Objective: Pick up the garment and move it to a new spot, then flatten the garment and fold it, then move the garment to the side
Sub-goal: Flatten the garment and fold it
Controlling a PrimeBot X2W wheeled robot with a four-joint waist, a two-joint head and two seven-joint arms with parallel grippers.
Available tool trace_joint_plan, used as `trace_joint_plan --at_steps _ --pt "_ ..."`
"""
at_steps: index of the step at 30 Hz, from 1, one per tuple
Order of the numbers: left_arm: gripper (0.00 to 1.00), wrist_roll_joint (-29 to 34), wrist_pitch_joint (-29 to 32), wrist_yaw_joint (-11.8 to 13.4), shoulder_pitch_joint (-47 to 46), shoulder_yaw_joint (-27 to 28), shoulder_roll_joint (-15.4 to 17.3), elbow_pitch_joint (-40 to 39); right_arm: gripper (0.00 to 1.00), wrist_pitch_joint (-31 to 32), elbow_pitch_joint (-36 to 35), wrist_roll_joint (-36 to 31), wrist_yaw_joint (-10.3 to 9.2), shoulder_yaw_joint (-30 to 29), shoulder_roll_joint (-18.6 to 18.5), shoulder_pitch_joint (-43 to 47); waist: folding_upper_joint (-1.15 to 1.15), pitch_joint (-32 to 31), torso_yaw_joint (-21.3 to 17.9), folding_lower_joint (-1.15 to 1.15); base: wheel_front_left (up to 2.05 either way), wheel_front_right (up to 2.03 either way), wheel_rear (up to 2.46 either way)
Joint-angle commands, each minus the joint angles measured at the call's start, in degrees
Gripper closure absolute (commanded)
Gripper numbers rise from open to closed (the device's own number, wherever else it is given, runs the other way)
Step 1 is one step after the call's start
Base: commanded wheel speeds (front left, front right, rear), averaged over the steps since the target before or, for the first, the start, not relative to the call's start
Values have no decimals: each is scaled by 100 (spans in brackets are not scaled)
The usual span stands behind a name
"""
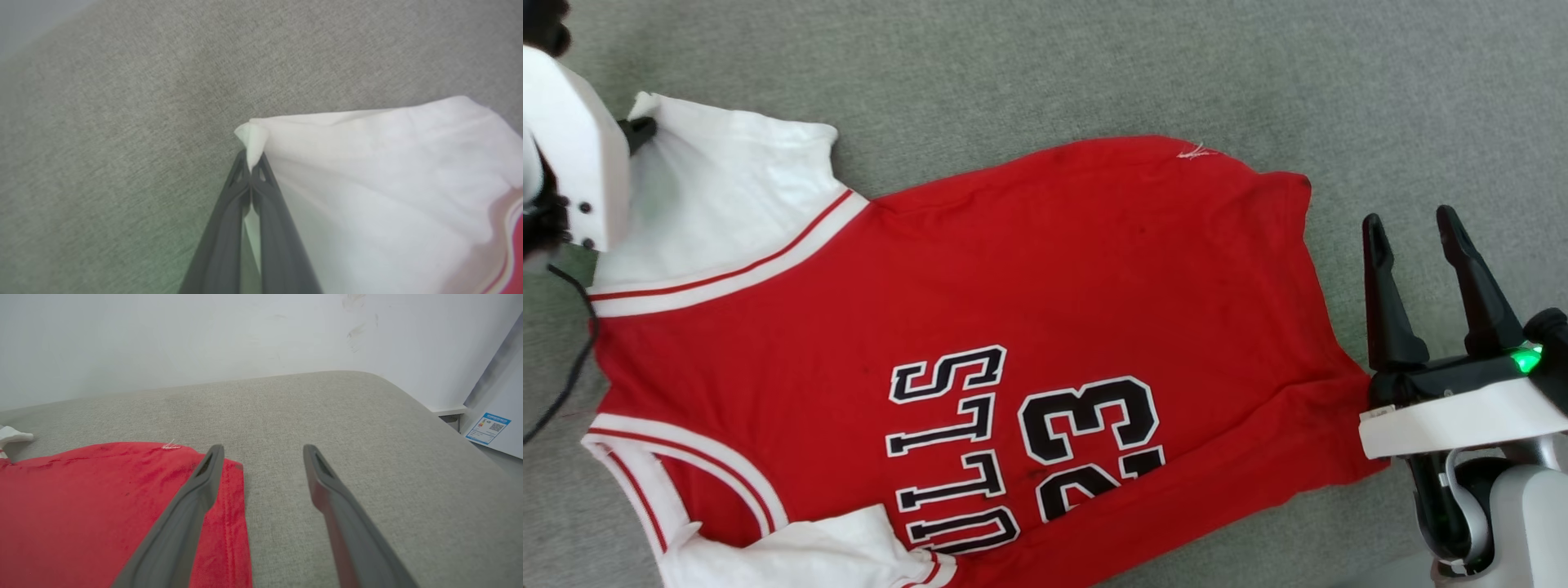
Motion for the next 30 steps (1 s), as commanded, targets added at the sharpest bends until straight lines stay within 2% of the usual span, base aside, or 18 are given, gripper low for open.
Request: trace_joint_plan --at_steps 1,7,14,23,27,30 --pt "100 -34 -117 -7 164 -115 -57 61 0 70 8 -16 -4 -1 -50 -75 0 -114 96 -1 0 0 0" --pt "100 -43 -1055 -7 113 -319 -92 -148 0 693 -56 -63 -4 26 -438 -96 0 -551 407 -1 0 0 0" --pt "100 -114 -1878 -8 223 -567 47 -817 0 2335 -290 200 -4 259 -1378 -258 0 -976 871 -1 0 0 0" --pt "100 -208 -2390 -6 674 -711 192 -2122 0 4766 -301 1103 -4 882 -2623 -1097 0 -986 1535 -1 0 0 0" --pt "100 -122 -2564 105 780 -697 167 -2688 0 5572 30 1375 -4 1165 -3052 -1584 0 -883 1810 -1 0 0 0" --pt "100 -37 -2653 196 841 -728 117 -3006 0 5903 335 1420 -4 1407 -3303 -1910 0 -790 1993 -1 0 0 0"
